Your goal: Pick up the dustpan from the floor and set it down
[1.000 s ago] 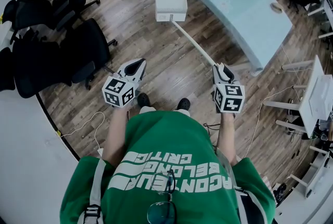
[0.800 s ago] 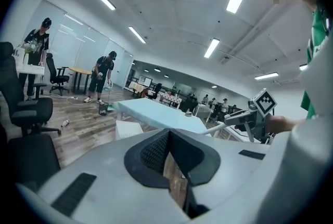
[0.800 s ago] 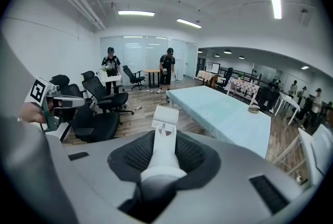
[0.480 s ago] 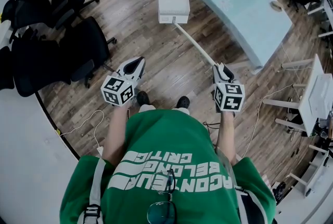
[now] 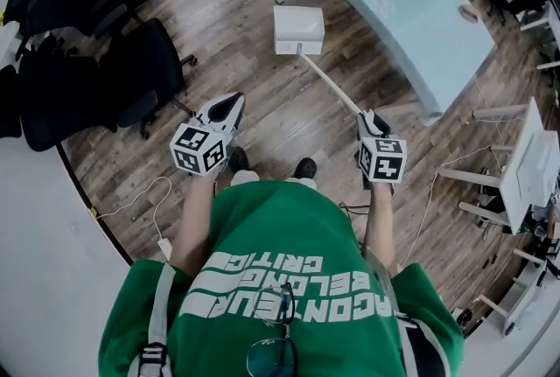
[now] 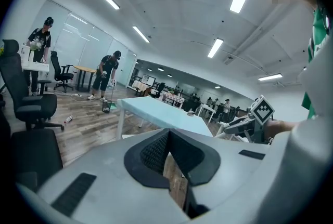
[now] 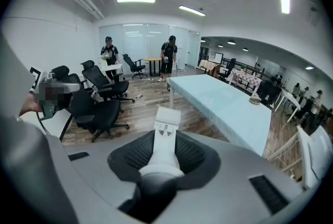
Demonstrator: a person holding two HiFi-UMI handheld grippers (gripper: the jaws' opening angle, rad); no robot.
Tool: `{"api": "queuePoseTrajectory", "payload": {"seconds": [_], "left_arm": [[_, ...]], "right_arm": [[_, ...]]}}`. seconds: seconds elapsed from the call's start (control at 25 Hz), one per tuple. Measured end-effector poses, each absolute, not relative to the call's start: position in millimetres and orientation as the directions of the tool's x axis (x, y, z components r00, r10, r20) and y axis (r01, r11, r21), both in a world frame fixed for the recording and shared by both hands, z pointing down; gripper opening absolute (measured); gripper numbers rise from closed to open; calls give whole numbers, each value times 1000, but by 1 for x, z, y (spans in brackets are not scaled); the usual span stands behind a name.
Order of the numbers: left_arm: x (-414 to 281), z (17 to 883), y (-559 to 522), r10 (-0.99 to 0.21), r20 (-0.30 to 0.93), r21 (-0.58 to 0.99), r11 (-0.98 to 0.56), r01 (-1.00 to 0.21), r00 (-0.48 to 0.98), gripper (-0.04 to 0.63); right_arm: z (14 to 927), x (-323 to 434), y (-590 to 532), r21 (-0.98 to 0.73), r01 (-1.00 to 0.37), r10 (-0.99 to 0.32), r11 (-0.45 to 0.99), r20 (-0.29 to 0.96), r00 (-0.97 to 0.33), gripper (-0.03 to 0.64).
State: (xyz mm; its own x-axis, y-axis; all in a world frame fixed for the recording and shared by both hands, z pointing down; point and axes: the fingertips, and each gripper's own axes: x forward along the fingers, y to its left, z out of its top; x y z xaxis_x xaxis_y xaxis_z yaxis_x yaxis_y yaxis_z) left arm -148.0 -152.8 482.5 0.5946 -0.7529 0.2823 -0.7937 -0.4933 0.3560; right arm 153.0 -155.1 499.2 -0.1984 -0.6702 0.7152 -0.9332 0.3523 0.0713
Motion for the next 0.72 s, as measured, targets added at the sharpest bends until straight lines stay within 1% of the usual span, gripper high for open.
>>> {"api": "queuePoseTrajectory", "payload": {"seconds": [0.4,0.72], "left_arm": [[-161,488,-145,-771,286,371,-459,-807,569,-8],[-184,495,-135,-801,292,389,-399,-830,522,-8]], "right_arm": [[551,147,-144,64,-917,-566,395,803,-188,120],[581,130,-139,51,-887,-483,458,853,-200,120]]}}
